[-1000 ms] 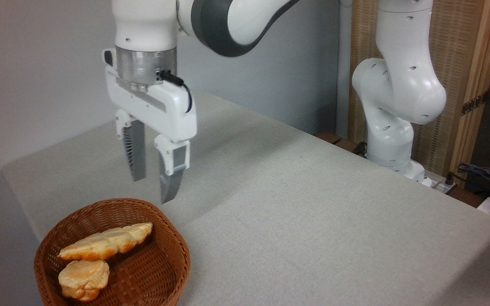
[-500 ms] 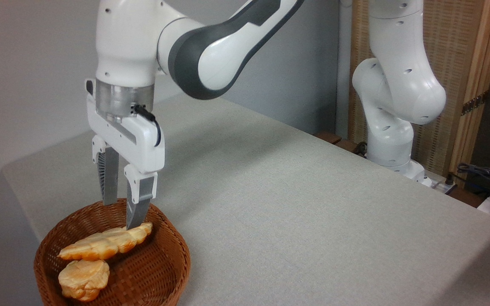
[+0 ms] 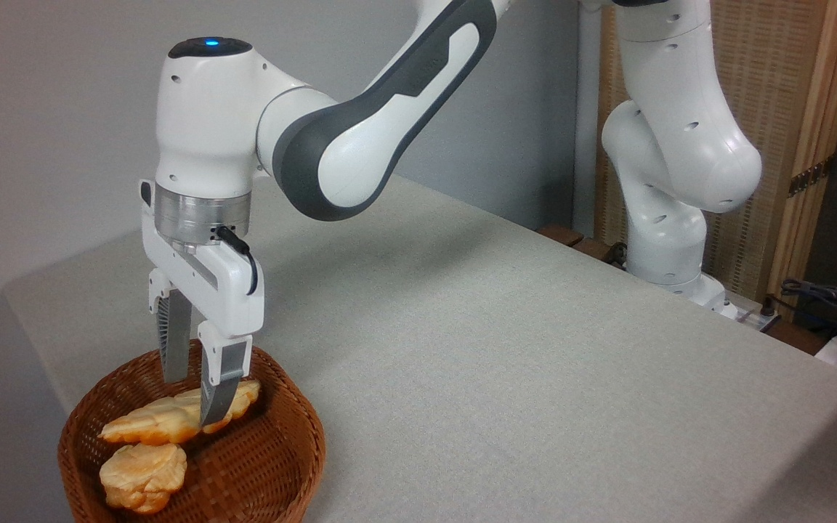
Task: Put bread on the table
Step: 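Close the gripper on the elongated golden bread roll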
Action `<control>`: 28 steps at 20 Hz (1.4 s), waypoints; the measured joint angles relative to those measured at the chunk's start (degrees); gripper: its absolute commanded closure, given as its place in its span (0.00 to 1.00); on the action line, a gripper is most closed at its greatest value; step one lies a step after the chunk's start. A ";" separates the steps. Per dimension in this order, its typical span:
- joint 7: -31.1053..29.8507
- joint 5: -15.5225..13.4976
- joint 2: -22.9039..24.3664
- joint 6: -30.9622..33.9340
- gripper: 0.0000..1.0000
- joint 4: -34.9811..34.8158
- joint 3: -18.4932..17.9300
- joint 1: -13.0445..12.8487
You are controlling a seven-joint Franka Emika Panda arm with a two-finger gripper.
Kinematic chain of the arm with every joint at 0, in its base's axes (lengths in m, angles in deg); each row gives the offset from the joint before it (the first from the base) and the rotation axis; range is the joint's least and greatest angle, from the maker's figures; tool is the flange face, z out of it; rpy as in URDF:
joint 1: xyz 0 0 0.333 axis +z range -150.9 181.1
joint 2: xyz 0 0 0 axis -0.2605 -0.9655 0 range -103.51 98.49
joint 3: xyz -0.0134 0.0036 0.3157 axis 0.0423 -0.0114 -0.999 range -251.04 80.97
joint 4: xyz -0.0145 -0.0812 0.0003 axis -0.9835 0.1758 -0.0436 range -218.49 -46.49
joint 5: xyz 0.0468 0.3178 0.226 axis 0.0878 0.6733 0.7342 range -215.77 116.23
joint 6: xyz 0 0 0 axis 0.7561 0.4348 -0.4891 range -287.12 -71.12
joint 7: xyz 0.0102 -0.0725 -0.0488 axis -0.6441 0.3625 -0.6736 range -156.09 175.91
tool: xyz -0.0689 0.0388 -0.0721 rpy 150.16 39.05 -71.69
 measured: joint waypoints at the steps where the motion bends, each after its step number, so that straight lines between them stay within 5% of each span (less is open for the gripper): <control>1: 0.00 0.00 -0.08 -0.04 0.00 0.00 0.07 0.00; 12: -0.01 5.05 -2.42 -1.95 0.00 0.02 0.22 0.00; 13: -0.01 5.07 -2.42 -1.95 0.05 0.03 0.22 0.00; 16: -0.01 5.16 -2.42 -1.95 0.44 0.12 0.23 0.00; 28: -0.01 5.26 -2.42 -1.95 0.46 0.54 0.23 0.01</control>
